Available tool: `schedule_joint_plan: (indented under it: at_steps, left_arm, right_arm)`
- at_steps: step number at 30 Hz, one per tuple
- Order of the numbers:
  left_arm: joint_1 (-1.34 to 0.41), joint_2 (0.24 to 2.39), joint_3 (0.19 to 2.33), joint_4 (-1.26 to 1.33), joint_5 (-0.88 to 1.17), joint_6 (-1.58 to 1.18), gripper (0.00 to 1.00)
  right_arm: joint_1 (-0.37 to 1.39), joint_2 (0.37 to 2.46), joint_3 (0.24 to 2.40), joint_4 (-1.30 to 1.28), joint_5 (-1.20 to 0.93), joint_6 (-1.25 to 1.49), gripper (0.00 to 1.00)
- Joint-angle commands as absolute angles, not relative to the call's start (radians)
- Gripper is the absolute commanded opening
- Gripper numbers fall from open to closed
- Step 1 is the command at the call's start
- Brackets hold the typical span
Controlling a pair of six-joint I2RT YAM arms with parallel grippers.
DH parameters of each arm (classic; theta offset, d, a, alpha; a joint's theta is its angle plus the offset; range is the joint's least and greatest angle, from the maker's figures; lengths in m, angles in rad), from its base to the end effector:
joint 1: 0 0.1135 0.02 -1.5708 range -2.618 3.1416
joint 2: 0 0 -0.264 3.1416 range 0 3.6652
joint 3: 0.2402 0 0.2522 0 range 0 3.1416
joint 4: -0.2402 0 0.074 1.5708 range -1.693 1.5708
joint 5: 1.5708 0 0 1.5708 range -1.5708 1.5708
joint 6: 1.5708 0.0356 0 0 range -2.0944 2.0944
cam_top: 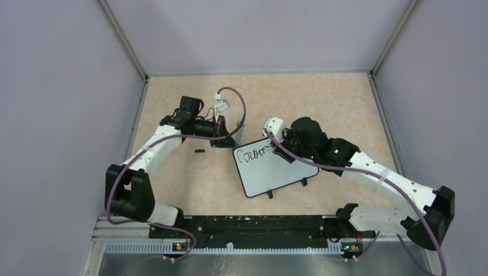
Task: Write a sentence on the whiteboard
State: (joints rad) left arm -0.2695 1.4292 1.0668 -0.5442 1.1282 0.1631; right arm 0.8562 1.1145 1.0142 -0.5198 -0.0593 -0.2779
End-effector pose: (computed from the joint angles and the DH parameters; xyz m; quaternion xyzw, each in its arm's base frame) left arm 0.2691 -0.1077 0.2738 0.3417 0.7429 -0.5194 0.2482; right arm 0.1574 0.1846 0.3220 -0.4888 0.7424 0.1557 0.4309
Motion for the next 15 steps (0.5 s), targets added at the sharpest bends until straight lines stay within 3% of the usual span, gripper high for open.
schedule_joint_plan:
  at_steps: [1, 15]
  left_arm:
    - [-0.279, 1.408, 1.040, -0.568, 1.144, 0.179, 0.00]
    - [-0.279, 1.405, 1.040, -0.564, 1.143, 0.170, 0.00]
  right_arm:
    - [0.852, 1.082, 0.998, -0.540, -0.044, -0.292, 0.00]
    - [0.843, 1.051, 1.020, -0.533, 0.035, -0.296, 0.00]
